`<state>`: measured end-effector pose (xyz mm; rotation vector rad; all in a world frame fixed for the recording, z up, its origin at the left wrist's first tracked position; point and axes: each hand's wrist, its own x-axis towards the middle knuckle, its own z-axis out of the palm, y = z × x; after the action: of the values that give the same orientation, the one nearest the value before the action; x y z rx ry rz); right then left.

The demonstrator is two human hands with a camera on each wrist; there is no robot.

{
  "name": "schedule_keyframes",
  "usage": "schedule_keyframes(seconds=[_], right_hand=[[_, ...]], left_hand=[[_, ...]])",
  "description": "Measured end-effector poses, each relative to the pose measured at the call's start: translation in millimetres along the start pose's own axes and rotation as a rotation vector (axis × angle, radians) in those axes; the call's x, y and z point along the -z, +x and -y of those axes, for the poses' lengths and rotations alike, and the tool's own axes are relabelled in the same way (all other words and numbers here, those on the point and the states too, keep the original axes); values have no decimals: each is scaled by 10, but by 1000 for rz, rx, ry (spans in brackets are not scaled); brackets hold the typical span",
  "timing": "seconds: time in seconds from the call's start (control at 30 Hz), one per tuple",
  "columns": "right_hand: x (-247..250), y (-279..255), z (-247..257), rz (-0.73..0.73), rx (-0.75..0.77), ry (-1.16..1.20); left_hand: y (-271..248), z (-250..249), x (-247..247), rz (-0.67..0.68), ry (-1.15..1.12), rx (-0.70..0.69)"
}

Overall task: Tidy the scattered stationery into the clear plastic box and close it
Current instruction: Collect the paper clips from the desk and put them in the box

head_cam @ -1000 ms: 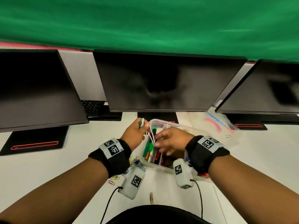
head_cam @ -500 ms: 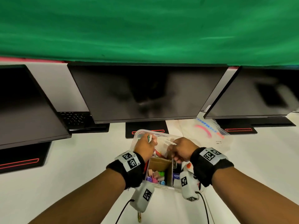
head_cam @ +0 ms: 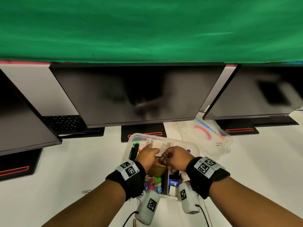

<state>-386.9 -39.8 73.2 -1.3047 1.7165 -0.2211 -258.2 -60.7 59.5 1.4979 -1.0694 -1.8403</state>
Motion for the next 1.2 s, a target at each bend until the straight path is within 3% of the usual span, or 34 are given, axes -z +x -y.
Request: schedule_keyframes(seconds=[0.1, 0.2, 0.37, 0.53, 0.7, 0.8, 0.97, 1.2], right_hand=[[3, -25, 55, 29, 31, -65], [-31, -59, 227, 30, 99, -171], [-309, -186, 662, -1, 317, -348], [-765, -303, 1049, 95, 459, -542], [-1264, -324, 1197, 178, 496, -678], [-1492, -345, 1109, 227, 516, -683], [-1686, -336, 633, 267, 444, -761], [-1528, -159, 343, 138, 419, -798]], left_hand=[[2, 11, 96, 18, -27, -44], [-89, -28, 307, 10, 88, -108], [-281, -99, 824, -108, 193, -184], [-478, 87, 1443, -200, 297, -141], [-574, 411, 1968, -185, 516, -87], [-577, 630, 2199, -153, 790, -76], [-581, 951, 2412, 22, 1291, -3], [-530, 1174, 2510, 111, 1371, -31]])
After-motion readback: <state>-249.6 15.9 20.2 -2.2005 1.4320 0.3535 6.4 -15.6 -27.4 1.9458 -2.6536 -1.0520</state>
